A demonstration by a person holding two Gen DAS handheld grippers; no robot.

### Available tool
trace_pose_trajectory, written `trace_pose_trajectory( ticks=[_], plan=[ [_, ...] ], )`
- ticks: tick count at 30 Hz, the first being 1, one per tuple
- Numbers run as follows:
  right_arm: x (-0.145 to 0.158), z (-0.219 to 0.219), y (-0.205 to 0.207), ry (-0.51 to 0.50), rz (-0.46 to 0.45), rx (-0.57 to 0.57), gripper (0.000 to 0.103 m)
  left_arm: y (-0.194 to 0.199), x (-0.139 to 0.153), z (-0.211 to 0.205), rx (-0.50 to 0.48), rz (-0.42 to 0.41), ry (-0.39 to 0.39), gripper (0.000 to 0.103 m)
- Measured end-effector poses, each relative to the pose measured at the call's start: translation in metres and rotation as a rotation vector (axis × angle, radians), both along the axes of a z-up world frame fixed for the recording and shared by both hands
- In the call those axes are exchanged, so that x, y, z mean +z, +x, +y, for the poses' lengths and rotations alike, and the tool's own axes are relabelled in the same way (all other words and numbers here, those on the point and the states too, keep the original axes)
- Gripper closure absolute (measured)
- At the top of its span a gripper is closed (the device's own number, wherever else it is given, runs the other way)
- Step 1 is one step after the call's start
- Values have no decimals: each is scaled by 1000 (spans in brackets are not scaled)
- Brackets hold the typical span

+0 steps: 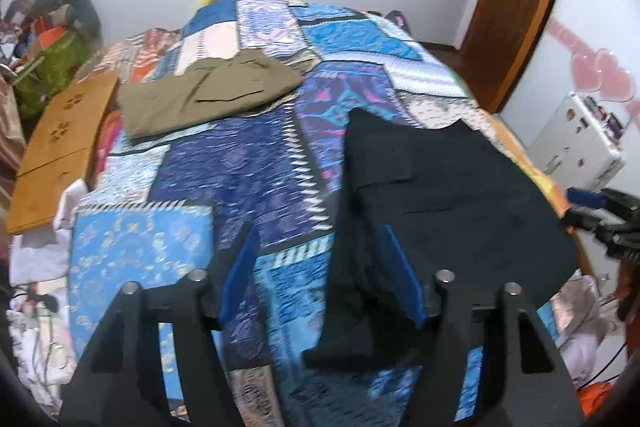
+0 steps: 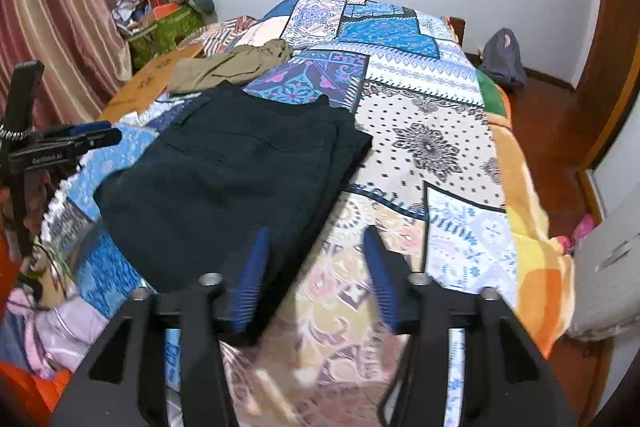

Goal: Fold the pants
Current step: 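Grasp the folded black trousers edge with the left gripper while the right gripper grasps beside it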

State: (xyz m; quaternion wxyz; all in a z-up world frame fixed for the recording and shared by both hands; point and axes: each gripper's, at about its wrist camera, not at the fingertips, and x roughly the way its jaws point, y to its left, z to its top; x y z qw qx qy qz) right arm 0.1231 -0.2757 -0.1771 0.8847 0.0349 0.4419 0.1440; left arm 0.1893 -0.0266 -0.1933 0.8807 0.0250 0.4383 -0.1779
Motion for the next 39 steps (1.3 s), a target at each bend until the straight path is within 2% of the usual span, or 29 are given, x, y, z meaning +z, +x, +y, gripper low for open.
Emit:
trace_pose_trajectory(
  ticks=[5,8,11,12,15,19,22,24,27,29,31,36,37,39],
  plan=[
    [-14,7,12,59,60,-18,45,11,-20,-26,-72,63,12,29],
    [-24,4,20,110,111,-24,41,20,-40,-37,-103,138,14,27],
    [-34,-2,27,176,155,-31,36,27,-49,-35,-82,156,-10,14],
    [-37,-4,30,201,173,-27,36,31,-53,-33,-75,173,-27,13],
    [-45,-3,38,244,203,-15,32,41,-65,-30,-74,244,-90,13],
    [-45,4,46,232,189,14,25,50,-66,-33,-109,273,-110,13],
    [-45,8,55,241,185,39,24,56,-64,-39,-146,287,-123,14],
    [-46,9,59,254,183,55,24,64,-64,-45,-175,317,-154,17],
    [-49,7,66,272,184,66,24,75,-69,-52,-197,355,-185,17],
    [-51,4,71,295,190,64,27,84,-72,-54,-195,385,-219,19],
    [-51,1,75,303,186,61,33,90,-71,-56,-195,381,-227,26],
    [-50,-1,84,312,175,75,48,92,-57,-70,-202,291,-159,38],
    [-48,-2,85,311,172,73,54,91,-54,-71,-200,278,-150,40],
    [-44,-5,87,306,155,68,60,92,-50,-71,-183,266,-153,51]
  ],
)
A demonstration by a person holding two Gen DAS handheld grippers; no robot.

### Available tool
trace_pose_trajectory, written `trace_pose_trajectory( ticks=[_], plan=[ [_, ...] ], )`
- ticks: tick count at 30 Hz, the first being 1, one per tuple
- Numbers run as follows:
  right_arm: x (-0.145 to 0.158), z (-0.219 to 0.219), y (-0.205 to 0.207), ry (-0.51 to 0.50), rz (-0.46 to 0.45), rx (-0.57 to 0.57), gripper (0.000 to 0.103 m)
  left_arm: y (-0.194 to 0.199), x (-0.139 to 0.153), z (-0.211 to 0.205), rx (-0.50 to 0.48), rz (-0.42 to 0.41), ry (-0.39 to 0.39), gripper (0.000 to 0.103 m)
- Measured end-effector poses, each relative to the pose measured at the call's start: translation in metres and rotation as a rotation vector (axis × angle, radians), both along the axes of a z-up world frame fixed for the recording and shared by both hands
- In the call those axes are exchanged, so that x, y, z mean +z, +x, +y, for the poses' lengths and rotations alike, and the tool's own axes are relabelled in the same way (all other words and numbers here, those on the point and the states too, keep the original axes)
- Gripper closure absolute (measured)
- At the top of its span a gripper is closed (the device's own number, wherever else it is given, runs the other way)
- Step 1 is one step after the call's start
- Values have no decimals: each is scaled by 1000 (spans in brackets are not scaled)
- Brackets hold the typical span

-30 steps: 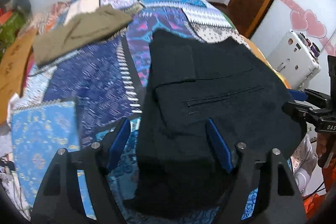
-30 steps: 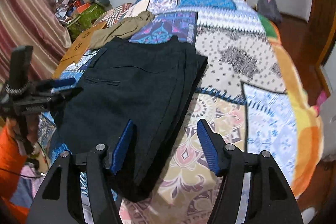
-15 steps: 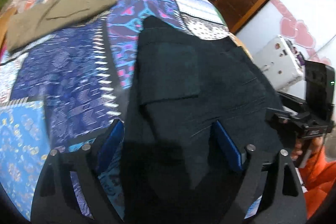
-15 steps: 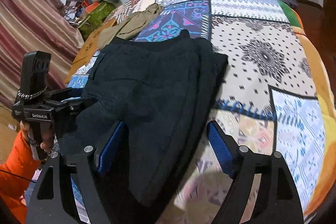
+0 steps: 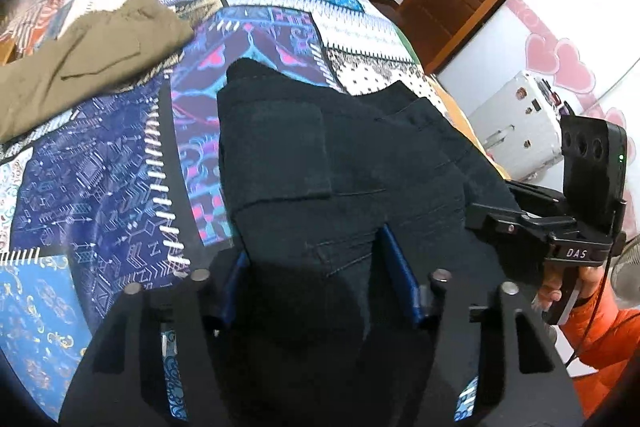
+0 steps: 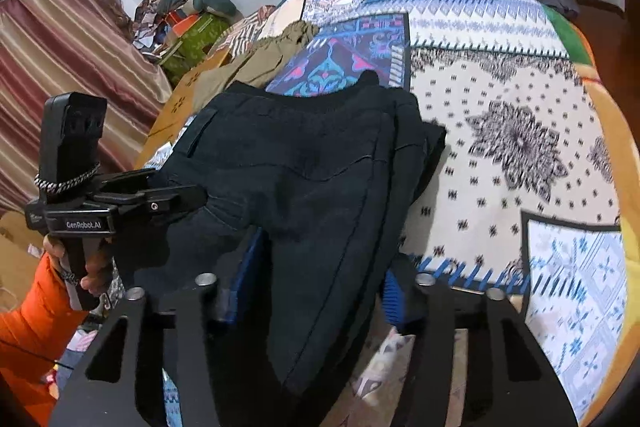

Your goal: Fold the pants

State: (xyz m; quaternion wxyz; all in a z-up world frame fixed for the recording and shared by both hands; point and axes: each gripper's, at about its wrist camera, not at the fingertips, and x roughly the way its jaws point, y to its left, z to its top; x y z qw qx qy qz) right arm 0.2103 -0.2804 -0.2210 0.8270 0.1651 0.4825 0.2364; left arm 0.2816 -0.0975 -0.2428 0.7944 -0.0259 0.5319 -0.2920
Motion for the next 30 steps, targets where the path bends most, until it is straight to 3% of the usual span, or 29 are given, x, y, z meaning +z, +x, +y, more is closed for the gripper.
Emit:
trace_pose_trajectory(
  ticks=[3,9,21,30],
  plan=[
    [9,-3,2,-11,-32,-14,68,5,11,2,34,-5,-30,65],
    [27,0,8,-22,-85,-8,75,-2,42,-4,20,-125,-15,77],
    [87,33,46,-51,-279,45,77,14,108,39,111,-335,-30,77],
    [115,85,104,-84,-394,117,77,64,127,98,215,-380,-30,77]
  ],
)
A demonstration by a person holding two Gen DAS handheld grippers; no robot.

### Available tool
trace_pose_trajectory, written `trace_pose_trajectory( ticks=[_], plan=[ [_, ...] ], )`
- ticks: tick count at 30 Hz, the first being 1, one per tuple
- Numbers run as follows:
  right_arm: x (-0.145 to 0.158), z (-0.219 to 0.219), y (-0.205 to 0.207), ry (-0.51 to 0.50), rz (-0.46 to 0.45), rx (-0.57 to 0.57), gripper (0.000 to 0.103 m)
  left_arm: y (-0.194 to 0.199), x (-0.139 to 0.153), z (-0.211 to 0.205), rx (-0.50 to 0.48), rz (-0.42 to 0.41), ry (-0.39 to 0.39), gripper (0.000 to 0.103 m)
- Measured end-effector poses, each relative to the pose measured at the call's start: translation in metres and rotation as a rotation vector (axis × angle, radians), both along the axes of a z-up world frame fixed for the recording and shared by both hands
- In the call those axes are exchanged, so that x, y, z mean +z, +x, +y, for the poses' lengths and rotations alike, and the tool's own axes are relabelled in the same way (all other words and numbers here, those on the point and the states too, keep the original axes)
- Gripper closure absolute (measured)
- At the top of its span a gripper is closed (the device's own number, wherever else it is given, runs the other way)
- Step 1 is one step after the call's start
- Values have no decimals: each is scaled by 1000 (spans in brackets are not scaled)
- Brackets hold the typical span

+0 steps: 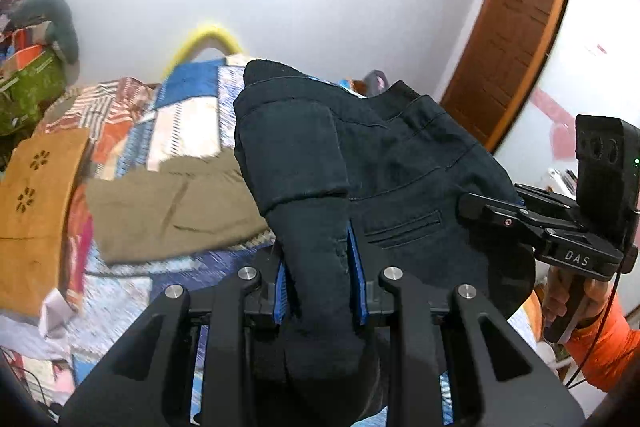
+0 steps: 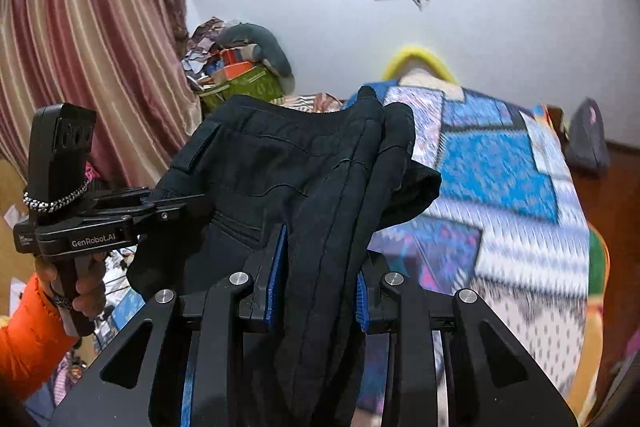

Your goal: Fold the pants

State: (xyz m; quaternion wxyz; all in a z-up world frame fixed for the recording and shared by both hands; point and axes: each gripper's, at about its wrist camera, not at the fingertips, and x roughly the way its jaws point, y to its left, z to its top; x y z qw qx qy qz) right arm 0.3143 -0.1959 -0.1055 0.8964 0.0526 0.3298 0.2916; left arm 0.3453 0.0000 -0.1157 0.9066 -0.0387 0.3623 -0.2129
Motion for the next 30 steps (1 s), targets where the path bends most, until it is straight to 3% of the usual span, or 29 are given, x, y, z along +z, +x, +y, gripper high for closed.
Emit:
trace_pose_trajectory(
  ticks=[11,17,21,26,28,30],
  plan=[
    [1,65,90,-18,-48,76,77,75,5,62,100,-41,15,77],
    [-15,97,133,-21,-47,93,77,124,-15,92,141,-44,35,77],
    [-43,116,162,-28,7,93,77,165,-54,113,174,23,18,77],
    [-108,135,205,-100,132,75,75,213,-128,126,205,184,19,74],
    [-142,143,218,-166,206,72,74,229,-168,131,233,279,50,66],
    [-163,146,223,-234,225,58,66,234,-191,136,236,296,57,56]
  ],
)
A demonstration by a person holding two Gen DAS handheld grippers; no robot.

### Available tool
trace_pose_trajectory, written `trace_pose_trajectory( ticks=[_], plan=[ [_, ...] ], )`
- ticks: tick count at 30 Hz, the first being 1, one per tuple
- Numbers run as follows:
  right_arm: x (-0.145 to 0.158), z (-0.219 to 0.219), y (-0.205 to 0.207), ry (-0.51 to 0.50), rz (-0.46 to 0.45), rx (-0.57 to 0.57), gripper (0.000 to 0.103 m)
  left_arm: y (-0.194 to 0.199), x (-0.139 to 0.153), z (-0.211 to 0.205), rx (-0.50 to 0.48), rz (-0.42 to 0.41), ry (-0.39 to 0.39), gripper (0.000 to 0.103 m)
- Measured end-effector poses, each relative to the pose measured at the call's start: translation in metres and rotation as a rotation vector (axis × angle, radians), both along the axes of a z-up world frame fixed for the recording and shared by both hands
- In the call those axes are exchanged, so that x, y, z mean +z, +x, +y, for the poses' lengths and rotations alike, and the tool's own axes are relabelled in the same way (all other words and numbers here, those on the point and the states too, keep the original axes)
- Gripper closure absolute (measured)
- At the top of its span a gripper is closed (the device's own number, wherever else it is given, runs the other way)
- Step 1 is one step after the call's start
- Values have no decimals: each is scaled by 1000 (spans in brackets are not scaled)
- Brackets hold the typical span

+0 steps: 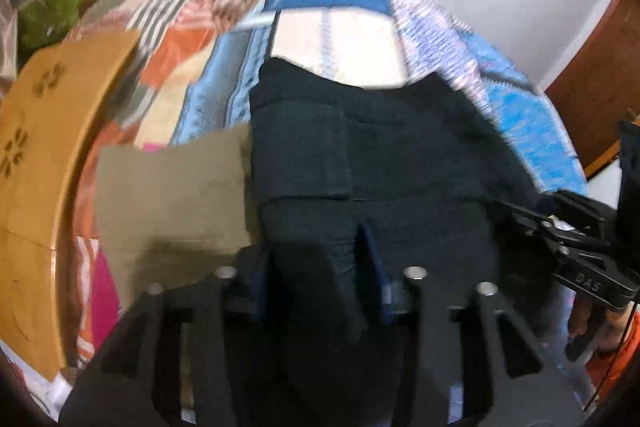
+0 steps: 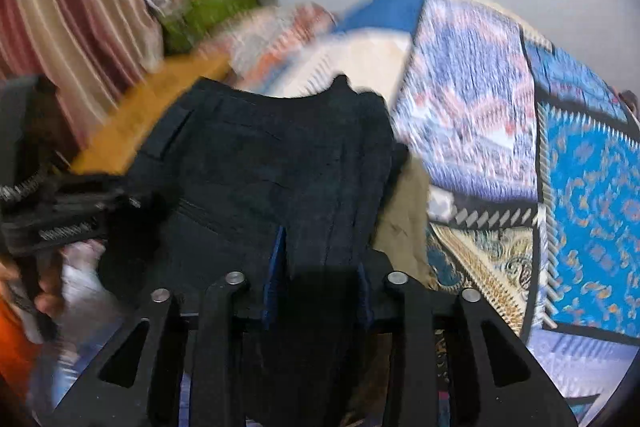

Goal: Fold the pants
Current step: 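Lay the folded trousers down on the quilt and open both grippers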

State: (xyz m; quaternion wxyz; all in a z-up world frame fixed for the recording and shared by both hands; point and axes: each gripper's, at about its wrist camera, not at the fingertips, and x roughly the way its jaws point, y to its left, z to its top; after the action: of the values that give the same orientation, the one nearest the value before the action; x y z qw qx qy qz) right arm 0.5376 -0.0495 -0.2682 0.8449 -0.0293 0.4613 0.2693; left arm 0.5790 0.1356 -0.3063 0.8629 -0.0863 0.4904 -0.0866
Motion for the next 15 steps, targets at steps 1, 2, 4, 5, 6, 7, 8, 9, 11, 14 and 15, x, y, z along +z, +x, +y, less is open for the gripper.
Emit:
trace_pose_trajectory(
  ticks=[1,2,4,5,6,7,8,9,11,14,15],
  plan=[
    [-7,0,-1,-13,-15,2,65,-1,-2,2,-6,-12,-12,55],
    [-9,-2,-2,-12,-21,1,64,-2,-1,3,-12,-26,-22,54],
    [-5,-8,-4,15,-7,-2,64,-4,2,4,-16,-35,-4,54],
    [-1,-10,-6,12,-6,-1,64,-5,3,4,-15,-33,11,54],
    [1,-11,-6,5,-10,-1,64,-8,7,3,-10,-36,33,54],
    [6,-12,-8,-9,-25,-5,61,-12,13,2,-4,-45,59,54],
    [14,-15,-14,-31,-48,-15,60,-15,19,2,0,-57,82,55],
    [23,-20,-21,-39,-69,-22,60,-20,26,2,4,-73,106,55],
    [36,-32,-27,-9,-86,-22,61,-37,47,-2,3,-105,118,55],
    [65,-48,-41,33,-119,-26,61,-62,79,-7,9,-158,134,55],
    [82,-54,-53,42,-148,-30,61,-72,93,-11,11,-178,136,55]
  ],
)
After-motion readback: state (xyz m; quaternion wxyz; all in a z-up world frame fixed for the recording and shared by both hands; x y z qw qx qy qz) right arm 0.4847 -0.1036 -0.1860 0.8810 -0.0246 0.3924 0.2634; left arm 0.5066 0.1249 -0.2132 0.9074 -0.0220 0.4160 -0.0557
